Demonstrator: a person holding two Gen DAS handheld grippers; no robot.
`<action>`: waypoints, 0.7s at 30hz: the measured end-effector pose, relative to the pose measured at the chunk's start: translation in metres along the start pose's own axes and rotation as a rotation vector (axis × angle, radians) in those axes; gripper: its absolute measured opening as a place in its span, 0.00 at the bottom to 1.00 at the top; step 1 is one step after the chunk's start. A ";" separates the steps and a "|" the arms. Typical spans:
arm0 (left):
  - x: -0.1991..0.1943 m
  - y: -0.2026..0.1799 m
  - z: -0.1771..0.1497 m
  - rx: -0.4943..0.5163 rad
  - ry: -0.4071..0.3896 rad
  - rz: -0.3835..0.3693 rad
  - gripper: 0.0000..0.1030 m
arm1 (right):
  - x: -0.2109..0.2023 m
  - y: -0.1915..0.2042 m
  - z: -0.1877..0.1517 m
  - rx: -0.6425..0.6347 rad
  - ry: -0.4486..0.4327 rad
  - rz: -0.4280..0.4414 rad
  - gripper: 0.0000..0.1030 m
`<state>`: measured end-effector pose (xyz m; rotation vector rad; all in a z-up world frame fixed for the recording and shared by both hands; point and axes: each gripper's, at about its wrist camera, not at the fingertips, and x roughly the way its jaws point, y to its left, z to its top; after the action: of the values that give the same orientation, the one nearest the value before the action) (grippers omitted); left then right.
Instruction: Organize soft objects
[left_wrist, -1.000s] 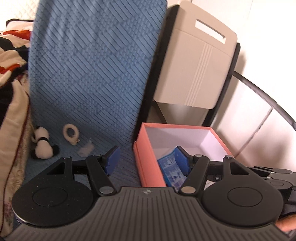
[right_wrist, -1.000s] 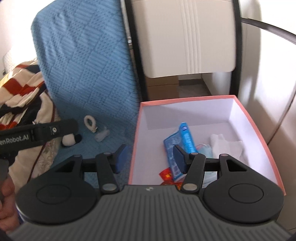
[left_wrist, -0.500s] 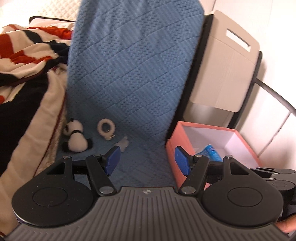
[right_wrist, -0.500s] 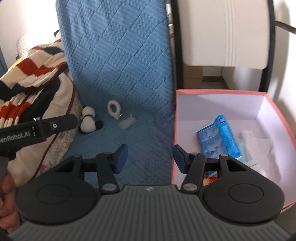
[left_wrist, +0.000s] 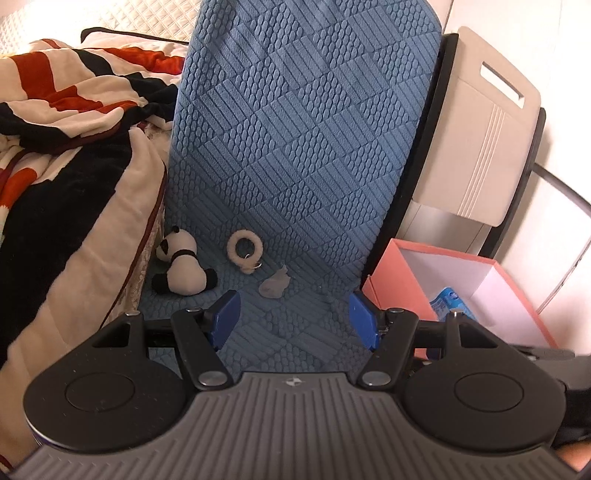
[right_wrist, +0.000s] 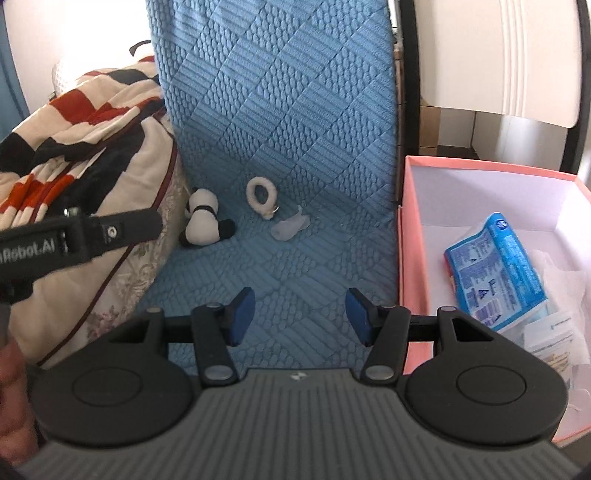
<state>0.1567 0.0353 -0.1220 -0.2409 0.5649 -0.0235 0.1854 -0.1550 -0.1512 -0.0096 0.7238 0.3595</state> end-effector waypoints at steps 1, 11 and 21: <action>0.002 0.000 -0.002 0.000 0.005 0.006 0.68 | 0.002 0.001 0.000 -0.010 -0.002 0.002 0.55; 0.015 0.010 -0.017 -0.008 0.009 0.027 0.68 | 0.009 0.001 -0.009 -0.008 -0.060 0.002 0.55; 0.033 0.017 -0.019 -0.021 0.036 0.073 0.68 | 0.022 0.004 -0.013 -0.026 -0.050 -0.008 0.55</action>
<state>0.1735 0.0446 -0.1581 -0.2406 0.6096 0.0487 0.1911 -0.1457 -0.1747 -0.0281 0.6689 0.3607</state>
